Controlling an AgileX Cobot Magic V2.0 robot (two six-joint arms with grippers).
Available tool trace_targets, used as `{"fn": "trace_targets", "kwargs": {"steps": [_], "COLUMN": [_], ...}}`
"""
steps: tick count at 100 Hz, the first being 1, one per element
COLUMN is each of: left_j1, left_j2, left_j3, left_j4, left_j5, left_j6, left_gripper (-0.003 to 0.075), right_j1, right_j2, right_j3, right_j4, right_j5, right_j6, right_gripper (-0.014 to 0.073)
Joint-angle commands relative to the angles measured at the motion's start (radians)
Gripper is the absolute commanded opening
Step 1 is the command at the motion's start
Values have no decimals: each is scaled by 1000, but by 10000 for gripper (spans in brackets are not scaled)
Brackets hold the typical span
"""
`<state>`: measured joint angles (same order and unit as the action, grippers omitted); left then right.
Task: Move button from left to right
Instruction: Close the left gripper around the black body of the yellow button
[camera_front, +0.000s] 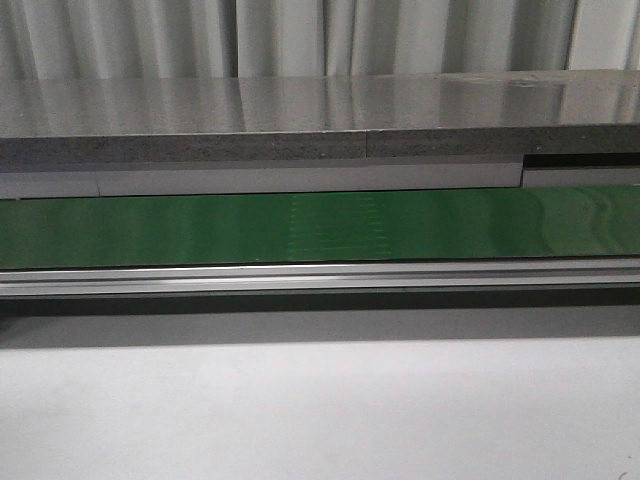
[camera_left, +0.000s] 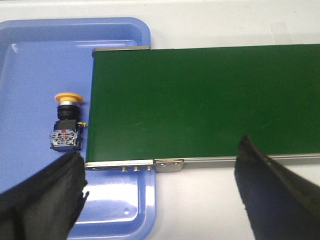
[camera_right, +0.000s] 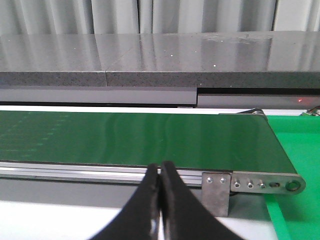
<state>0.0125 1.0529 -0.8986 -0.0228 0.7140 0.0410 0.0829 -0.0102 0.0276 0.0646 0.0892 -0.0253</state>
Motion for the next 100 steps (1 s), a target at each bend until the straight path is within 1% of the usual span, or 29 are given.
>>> {"fn": "trace_targets", "kwargs": {"steps": [1,10,25,36,46,63,79,100], "left_j1": [7,36,145,223,265,292,292,292], "left_j2": [-12,-12,30,113,209,406,577,716], "left_j3": [-35,-35,-65,-111,-162,-264,-359,-456], "left_j4": [36,49,49,23,23,23,23,34], "left_j5": [-68,-76,-74,-70,-70,-58,-23,24], "left_j6": [-9,-9,-9,-9,-9,-9,-9,-9], "left_gripper": [565,565,565,565,565,566,565,565], "right_j1": [3,3,3,3,3,3,3,3], "right_j2": [-21,-21,-21,-21,-21,-21,-21,-21], "right_j3": [-15,-15,-15,-15,-15,-15,-15,-15], "right_j4": [-8,-8,-8,-8,-8,-8,-8,-8], "right_j5": [-81,-81,-81,-81,-81,-81,-81,-81], "right_j6": [-4,-4,-4,-4,-4,-4,-4,-4], "right_gripper": [-67,-67,-67,-67,-67,-67,-67,-67]}}
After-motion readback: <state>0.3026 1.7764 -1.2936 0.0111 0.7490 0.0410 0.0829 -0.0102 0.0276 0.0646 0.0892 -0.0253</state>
